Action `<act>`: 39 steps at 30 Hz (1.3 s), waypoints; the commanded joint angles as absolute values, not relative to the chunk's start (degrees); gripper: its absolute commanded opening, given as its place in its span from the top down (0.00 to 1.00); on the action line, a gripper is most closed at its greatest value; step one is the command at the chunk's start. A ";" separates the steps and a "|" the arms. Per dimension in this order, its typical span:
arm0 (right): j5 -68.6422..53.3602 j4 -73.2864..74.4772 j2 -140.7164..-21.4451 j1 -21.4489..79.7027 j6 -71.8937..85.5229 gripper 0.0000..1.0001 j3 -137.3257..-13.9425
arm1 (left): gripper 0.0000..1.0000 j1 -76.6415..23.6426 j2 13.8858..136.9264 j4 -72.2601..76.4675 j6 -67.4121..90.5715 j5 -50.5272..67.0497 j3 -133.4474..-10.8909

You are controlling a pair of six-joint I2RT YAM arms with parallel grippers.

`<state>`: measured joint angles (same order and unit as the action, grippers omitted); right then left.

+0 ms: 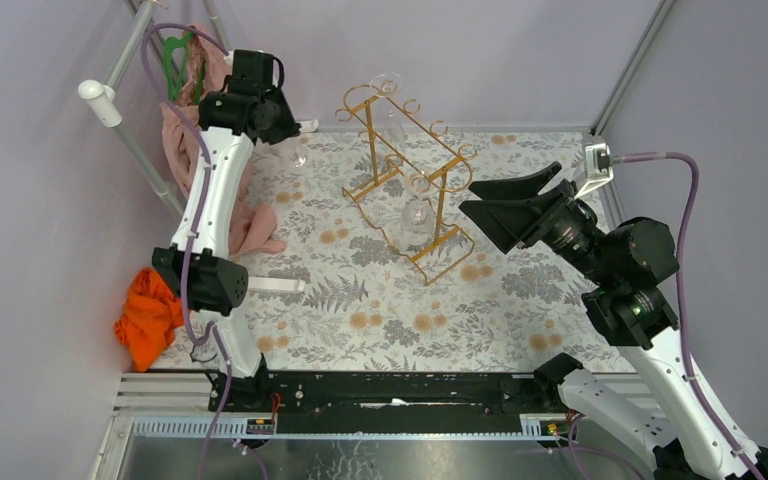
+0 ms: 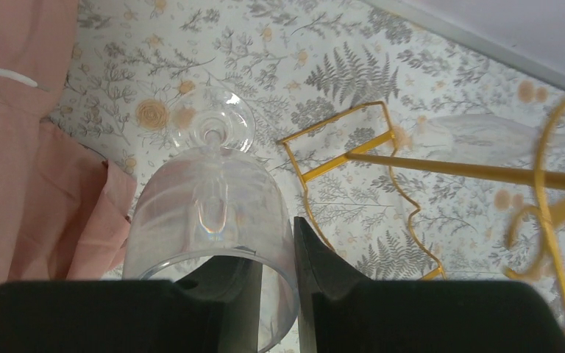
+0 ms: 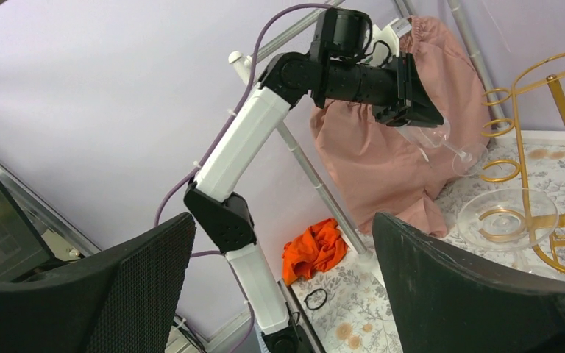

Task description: Take the wine glass off the wine glass rack

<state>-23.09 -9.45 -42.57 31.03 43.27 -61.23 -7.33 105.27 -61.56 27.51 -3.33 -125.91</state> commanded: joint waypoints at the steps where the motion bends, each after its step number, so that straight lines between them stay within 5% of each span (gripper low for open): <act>1: -21.23 -9.03 -42.66 31.42 41.45 0.01 -64.07 | 1.00 -5.04 108.59 -62.68 25.14 1.32 -127.54; 39: -18.27 -4.69 -40.48 31.38 38.41 0.00 -64.52 | 1.00 -3.16 123.15 -64.44 22.86 3.56 -123.17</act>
